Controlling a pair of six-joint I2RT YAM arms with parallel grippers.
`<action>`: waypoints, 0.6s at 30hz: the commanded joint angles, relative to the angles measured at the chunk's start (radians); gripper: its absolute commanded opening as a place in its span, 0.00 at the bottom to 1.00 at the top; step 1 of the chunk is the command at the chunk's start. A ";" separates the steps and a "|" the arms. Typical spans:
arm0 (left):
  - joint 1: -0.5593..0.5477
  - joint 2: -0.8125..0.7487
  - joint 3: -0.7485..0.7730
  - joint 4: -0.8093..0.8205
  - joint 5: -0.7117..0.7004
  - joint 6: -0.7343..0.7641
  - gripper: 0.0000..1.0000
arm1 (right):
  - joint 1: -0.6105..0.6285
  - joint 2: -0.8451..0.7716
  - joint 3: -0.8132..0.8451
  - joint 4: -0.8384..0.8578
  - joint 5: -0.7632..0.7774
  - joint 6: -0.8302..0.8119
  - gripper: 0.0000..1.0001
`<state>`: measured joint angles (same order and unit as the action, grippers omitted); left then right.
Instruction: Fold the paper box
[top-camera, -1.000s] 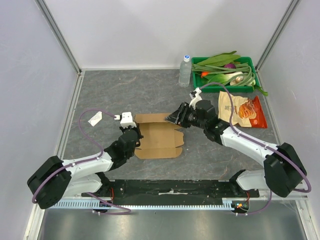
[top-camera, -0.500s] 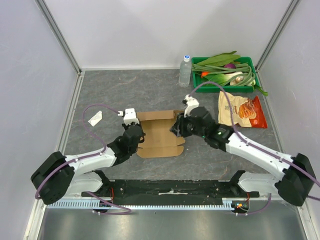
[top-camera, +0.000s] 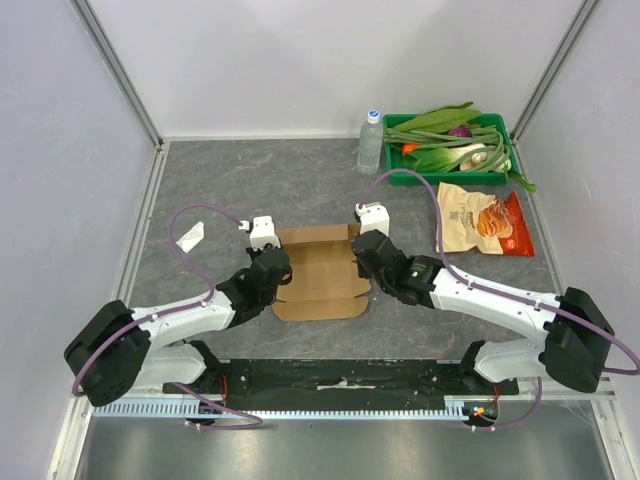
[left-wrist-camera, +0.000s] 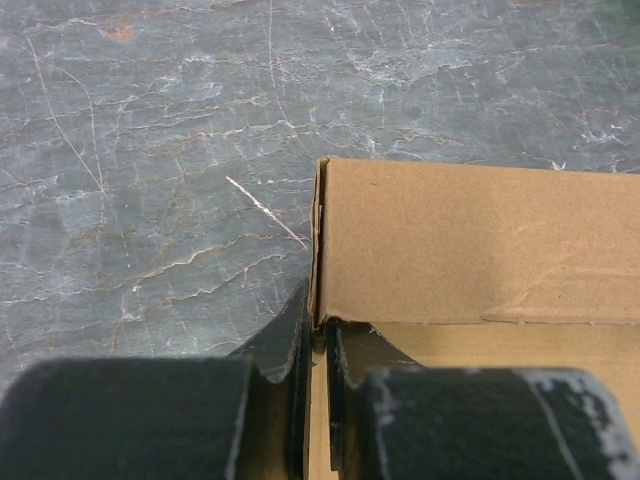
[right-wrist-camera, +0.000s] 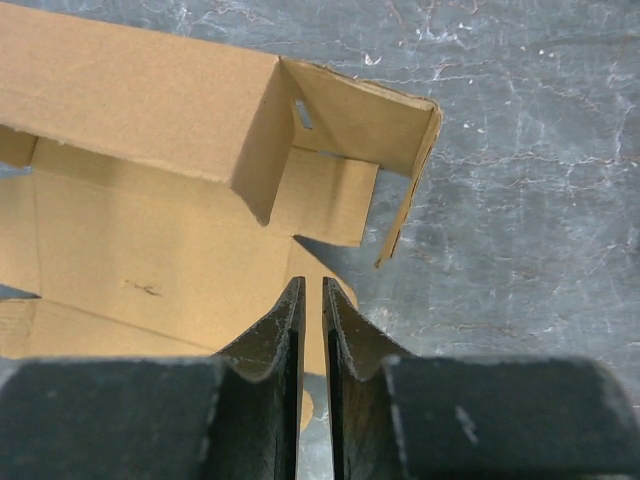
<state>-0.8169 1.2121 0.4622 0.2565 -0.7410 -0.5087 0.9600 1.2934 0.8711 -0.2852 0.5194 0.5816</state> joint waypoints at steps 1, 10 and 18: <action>0.005 -0.048 0.035 -0.008 0.008 -0.066 0.02 | 0.002 0.032 0.032 0.081 0.092 -0.057 0.17; 0.018 -0.105 0.015 -0.011 0.022 -0.083 0.02 | 0.003 0.099 0.051 0.030 0.237 -0.032 0.07; 0.018 -0.131 0.004 -0.007 0.045 -0.085 0.02 | 0.003 0.112 0.063 0.021 0.286 -0.057 0.07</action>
<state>-0.8024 1.1130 0.4629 0.2169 -0.6964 -0.5533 0.9600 1.3991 0.8928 -0.2710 0.7361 0.5373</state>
